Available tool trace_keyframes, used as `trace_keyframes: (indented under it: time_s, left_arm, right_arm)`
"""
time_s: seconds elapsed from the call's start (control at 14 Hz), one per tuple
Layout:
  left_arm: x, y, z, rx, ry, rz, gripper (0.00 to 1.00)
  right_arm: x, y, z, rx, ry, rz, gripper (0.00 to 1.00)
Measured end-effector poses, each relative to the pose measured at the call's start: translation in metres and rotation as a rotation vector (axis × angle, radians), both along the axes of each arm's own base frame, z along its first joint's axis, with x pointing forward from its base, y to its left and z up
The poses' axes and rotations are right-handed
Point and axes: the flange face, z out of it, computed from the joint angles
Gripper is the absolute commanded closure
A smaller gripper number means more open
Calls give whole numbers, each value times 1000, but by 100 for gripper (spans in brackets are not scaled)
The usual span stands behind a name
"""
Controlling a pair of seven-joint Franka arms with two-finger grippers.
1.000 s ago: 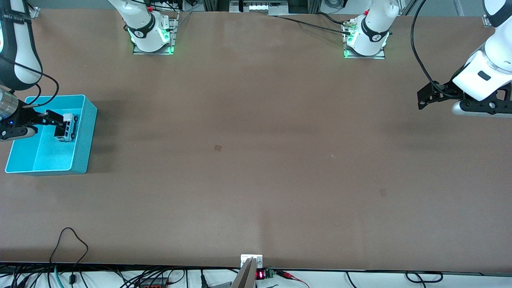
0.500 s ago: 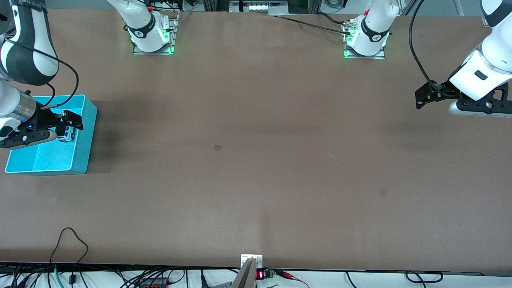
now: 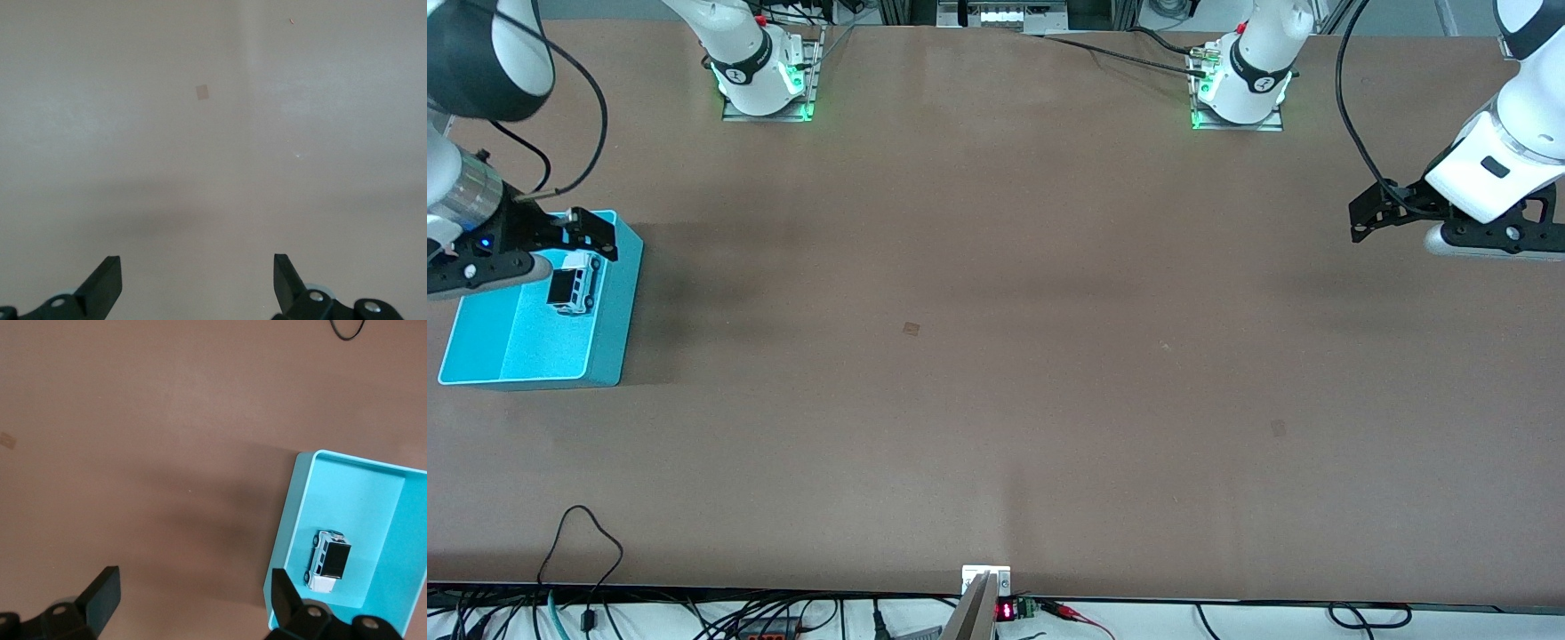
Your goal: Wind and store white jeep toy
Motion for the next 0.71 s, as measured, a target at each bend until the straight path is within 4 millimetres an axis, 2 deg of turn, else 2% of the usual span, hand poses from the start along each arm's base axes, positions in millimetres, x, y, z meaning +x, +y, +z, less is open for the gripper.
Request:
trace_keyframes:
  time_s: [0.29, 0.57, 0.71]
  left_arm:
    - [-1, 0, 0, 0, 5, 0, 0]
    - [-1, 0, -1, 1, 12, 1, 0]
    - [-2, 0, -1, 1, 14, 1, 0]
  right_arm:
    - [-10, 0, 36, 10, -34, -70, 0]
    - [-10, 11, 74, 130, -67, -91, 0]
    - [-10, 11, 81, 134, -77, -90, 0]
